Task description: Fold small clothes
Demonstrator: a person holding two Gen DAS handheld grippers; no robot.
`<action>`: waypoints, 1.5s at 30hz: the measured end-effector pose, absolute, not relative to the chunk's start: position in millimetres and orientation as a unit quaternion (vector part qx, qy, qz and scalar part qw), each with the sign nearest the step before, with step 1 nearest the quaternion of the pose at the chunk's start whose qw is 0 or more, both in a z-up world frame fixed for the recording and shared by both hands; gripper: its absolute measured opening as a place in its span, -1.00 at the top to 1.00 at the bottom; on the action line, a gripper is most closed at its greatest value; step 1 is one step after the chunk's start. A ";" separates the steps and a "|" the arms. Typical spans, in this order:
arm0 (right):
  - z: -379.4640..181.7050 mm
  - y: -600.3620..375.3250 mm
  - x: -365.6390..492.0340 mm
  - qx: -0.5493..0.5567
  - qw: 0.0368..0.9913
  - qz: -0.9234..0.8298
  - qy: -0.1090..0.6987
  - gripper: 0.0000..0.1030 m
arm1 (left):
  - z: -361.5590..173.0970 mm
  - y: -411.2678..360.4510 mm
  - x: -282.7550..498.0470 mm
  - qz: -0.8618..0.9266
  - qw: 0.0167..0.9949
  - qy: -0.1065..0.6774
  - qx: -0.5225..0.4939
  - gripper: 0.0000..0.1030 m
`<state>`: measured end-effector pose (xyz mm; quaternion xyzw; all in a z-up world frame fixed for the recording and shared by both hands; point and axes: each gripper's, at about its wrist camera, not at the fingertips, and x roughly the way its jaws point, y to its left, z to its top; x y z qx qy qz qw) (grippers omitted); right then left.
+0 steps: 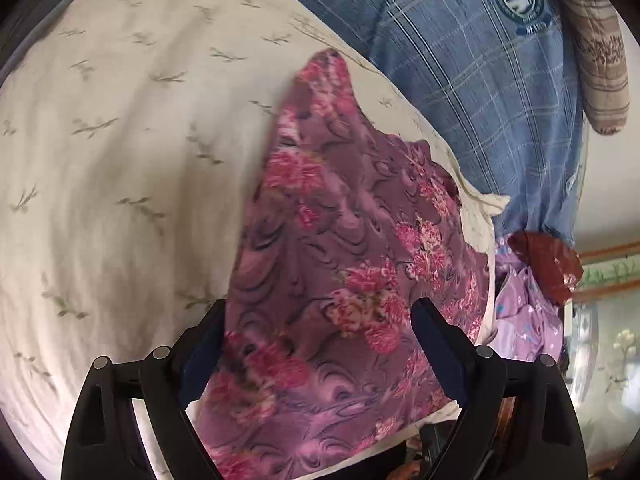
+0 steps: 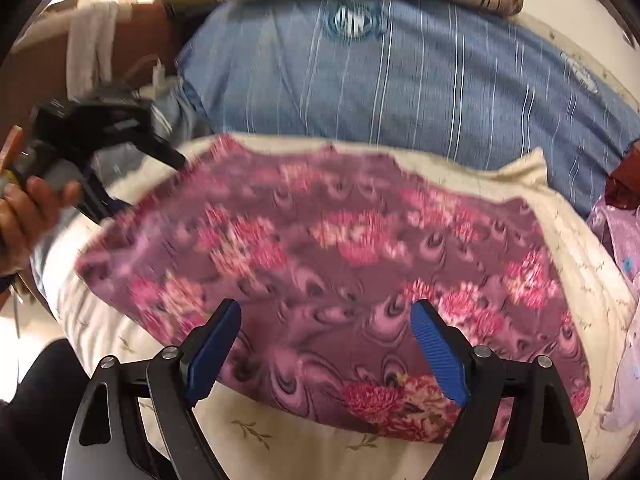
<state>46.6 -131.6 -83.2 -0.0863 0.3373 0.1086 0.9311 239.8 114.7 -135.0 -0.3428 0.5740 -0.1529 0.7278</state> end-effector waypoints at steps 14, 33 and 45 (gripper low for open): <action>-132.7 -53.2 36.9 -0.303 0.899 0.126 0.290 -0.72 | -141.1 92.7 284.4 -0.154 0.733 0.579 -0.323 -0.44; -94.5 -241.6 38.0 0.192 0.893 0.148 0.379 0.77 | -25.6 -185.4 300.0 -0.334 0.744 0.550 -0.180 0.43; -99.9 -334.5 -12.0 0.259 0.888 0.052 0.376 0.17 | -11.9 -243.8 312.8 -0.316 0.776 0.533 -0.117 -0.37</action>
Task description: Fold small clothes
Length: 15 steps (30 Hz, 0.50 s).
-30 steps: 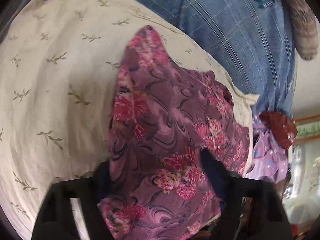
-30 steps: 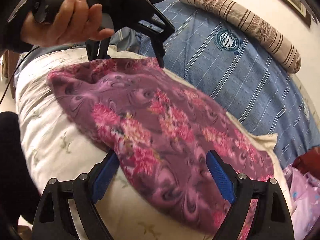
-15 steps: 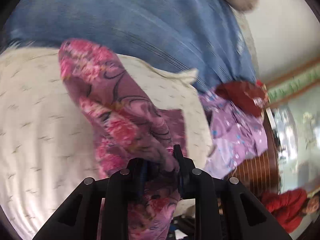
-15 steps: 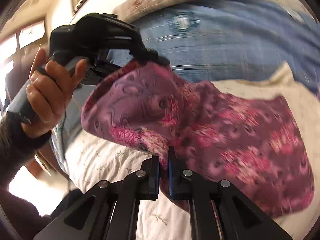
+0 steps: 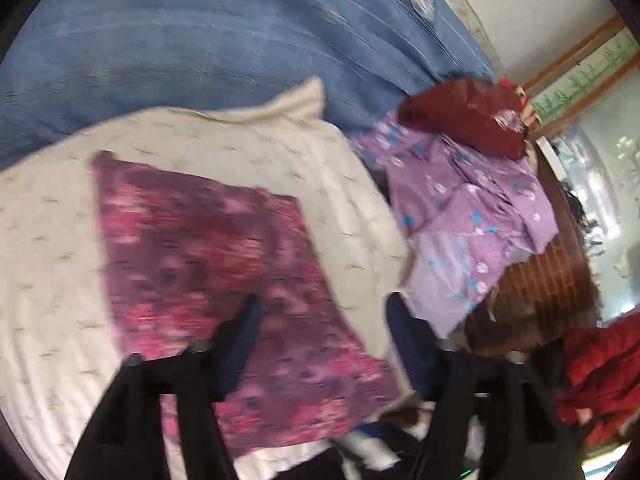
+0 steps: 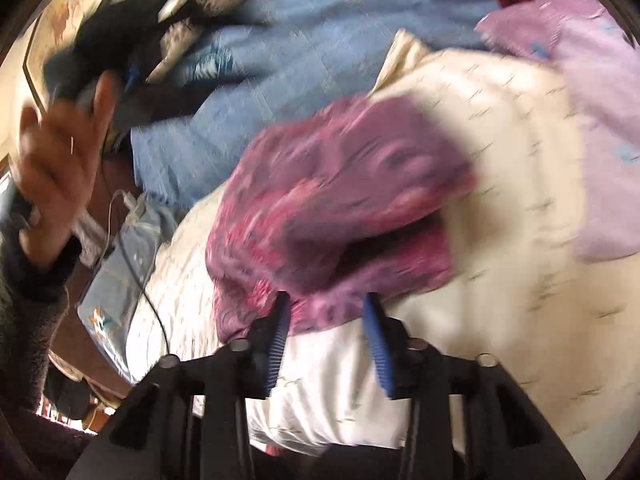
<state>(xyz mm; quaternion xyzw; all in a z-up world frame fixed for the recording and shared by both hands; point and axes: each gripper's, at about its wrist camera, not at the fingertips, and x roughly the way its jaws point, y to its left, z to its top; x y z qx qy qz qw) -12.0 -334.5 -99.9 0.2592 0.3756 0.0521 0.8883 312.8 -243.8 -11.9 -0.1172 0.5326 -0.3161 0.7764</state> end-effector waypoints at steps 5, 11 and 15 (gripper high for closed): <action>-86.0 -401.7 -24.9 0.339 0.879 -0.014 0.335 0.04 | -59.9 -187.9 304.1 -0.270 0.763 0.564 -0.162 -0.37; -47.7 -406.7 25.1 0.337 0.885 0.023 0.320 0.04 | -130.4 -152.5 308.8 -0.243 0.711 0.616 -0.236 -0.35; -36.9 -386.7 107.0 0.302 0.872 0.091 0.374 -0.45 | -137.6 -157.6 315.3 -0.260 0.710 0.610 -0.235 -0.35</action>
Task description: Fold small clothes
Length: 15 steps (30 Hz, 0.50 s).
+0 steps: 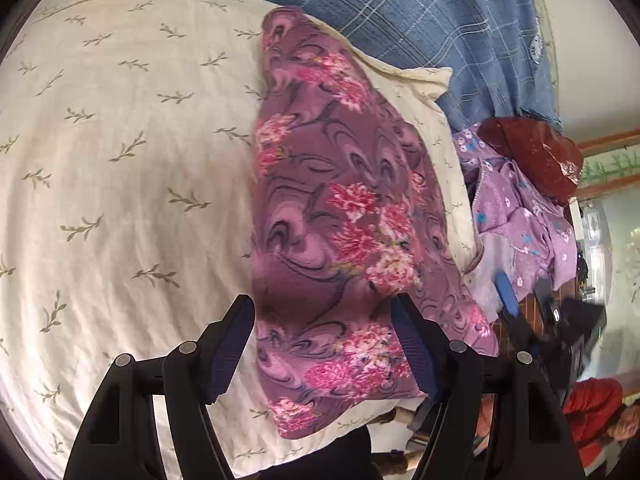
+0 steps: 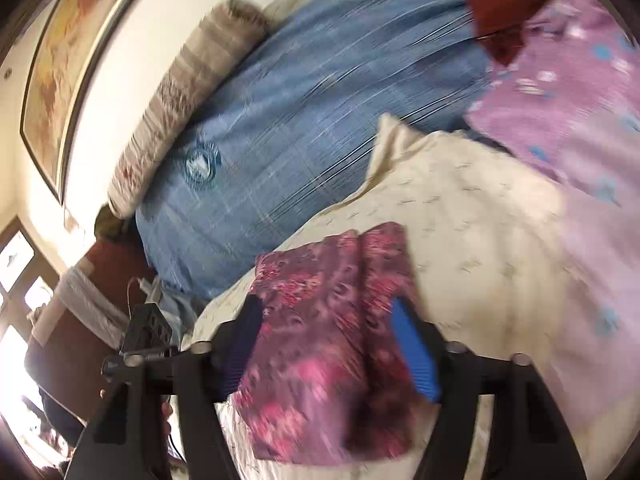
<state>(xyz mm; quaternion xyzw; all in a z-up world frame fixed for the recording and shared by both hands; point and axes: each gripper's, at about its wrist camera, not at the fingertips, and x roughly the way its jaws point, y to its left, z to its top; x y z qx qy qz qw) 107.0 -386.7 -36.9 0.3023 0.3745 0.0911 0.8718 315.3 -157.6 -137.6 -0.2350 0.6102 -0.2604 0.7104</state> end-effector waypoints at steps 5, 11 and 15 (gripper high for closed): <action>-82.7 -354.7 188.5 0.243 0.850 0.046 0.465 -0.42 | -140.4 -156.0 316.2 -0.272 0.712 0.604 -0.233 -0.35; -72.3 -342.7 192.0 0.208 0.864 0.074 0.452 0.82 | -122.8 -124.0 315.4 -0.272 0.723 0.585 -0.246 -0.35; -49.7 -361.3 182.5 0.216 0.889 0.057 0.399 0.83 | -115.9 -125.5 331.1 -0.272 0.732 0.571 -0.254 -0.38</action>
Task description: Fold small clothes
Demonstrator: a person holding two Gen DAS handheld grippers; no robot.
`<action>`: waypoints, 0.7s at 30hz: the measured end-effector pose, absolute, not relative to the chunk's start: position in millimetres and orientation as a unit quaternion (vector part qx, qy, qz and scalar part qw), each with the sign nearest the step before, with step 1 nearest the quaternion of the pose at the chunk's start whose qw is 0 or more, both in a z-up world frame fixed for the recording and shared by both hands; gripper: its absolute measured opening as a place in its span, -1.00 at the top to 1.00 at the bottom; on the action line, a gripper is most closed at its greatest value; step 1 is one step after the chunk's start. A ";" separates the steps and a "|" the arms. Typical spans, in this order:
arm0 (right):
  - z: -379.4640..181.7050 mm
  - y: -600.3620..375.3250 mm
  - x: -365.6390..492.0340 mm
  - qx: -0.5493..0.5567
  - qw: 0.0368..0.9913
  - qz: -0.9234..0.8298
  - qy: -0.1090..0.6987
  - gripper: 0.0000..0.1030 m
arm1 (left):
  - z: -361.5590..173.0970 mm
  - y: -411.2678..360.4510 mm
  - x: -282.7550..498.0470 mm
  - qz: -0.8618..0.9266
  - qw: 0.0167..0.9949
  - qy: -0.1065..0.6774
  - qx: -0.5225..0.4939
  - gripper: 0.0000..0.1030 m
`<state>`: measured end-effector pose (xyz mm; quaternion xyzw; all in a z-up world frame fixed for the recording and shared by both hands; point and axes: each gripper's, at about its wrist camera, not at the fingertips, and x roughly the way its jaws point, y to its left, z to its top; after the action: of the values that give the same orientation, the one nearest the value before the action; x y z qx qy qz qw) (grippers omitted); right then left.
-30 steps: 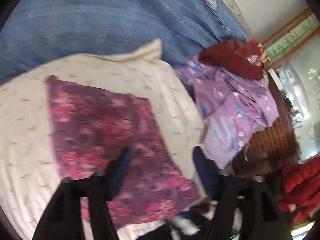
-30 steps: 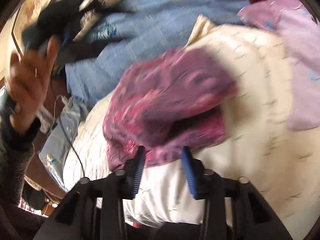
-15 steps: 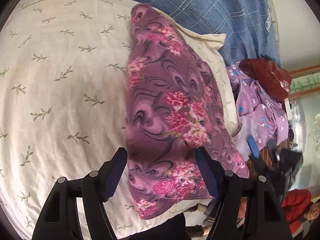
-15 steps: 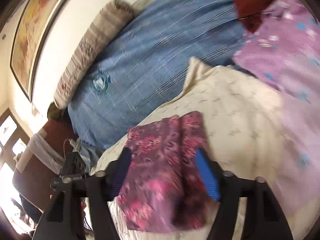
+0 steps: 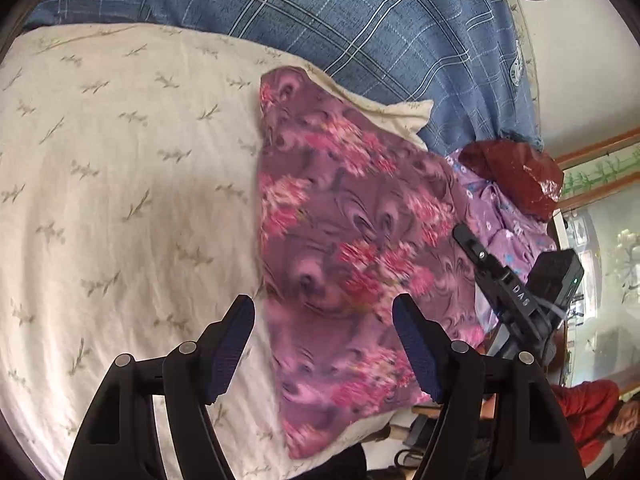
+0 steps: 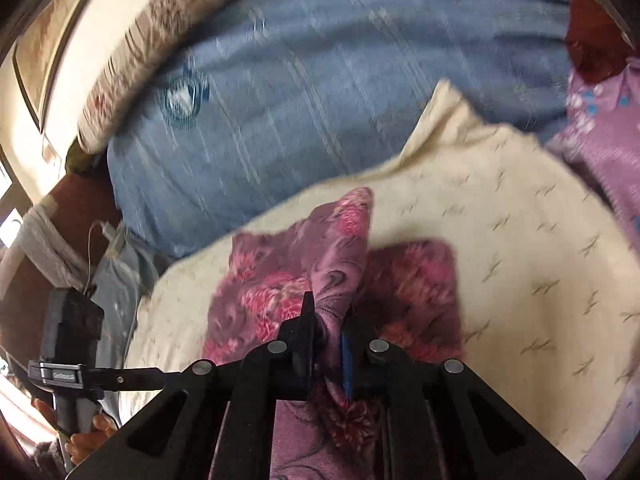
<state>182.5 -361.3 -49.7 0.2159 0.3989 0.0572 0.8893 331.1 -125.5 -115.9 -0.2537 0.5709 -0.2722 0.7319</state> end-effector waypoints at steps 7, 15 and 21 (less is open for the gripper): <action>-92.4 -391.7 184.6 0.254 0.856 0.000 0.450 0.43 | -136.6 -149.0 356.0 -0.267 0.706 0.602 -0.260 -0.36; -105.5 -412.3 200.4 0.301 0.831 0.028 0.467 -0.13 | -151.7 -171.4 368.9 -0.262 0.709 0.604 -0.254 -0.49; -102.3 -383.4 206.7 0.233 0.855 0.045 0.462 0.74 | -142.2 -177.0 363.5 -0.247 0.734 0.584 -0.243 0.24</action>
<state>206.7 -383.4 -102.3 0.2327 0.4619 0.0446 0.8547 363.5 -177.0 -142.2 -0.2432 0.5840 -0.2469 0.7341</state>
